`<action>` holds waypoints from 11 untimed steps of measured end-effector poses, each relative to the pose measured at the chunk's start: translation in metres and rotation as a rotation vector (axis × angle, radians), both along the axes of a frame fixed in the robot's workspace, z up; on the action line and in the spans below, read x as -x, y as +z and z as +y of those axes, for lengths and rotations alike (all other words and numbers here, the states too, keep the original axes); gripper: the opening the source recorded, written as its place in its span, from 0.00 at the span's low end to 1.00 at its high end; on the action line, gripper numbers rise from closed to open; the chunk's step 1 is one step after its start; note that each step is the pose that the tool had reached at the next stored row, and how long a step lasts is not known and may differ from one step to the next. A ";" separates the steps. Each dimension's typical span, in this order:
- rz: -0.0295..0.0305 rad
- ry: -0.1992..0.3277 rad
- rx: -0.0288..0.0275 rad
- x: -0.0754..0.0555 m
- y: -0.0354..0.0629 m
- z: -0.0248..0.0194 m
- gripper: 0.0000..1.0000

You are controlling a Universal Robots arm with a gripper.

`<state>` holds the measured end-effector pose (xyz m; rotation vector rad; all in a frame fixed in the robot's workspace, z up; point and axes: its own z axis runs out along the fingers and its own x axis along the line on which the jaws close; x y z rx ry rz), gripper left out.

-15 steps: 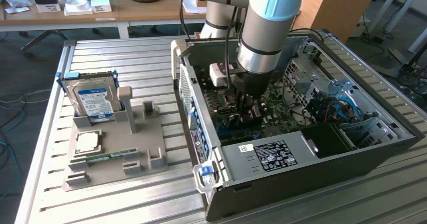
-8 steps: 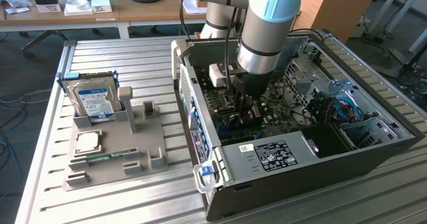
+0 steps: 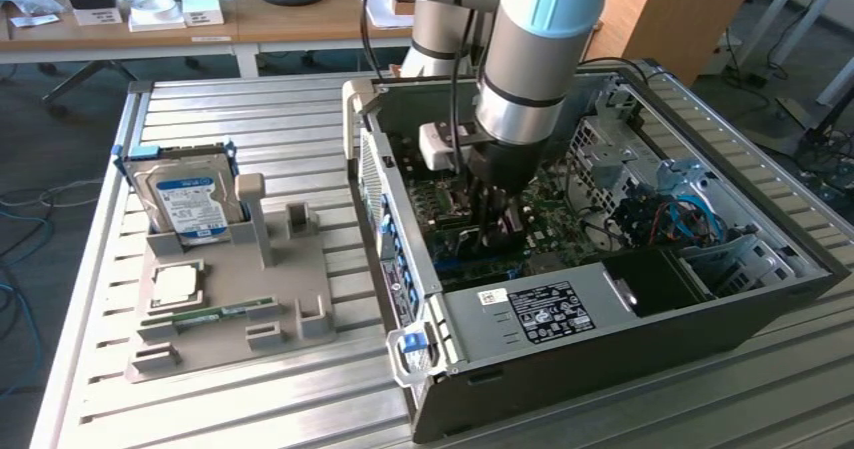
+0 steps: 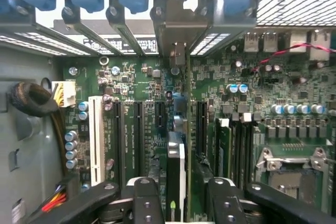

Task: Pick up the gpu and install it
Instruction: 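Insert the gpu into the slot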

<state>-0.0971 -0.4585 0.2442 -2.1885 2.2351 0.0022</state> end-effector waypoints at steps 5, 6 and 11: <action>-0.0001 0.000 0.0000 0.000 0.0210 0.0000 0.40; 0.0000 0.000 0.0000 0.000 0.0255 0.0000 0.40; 0.0000 0.000 0.0003 0.000 0.0477 0.0000 0.40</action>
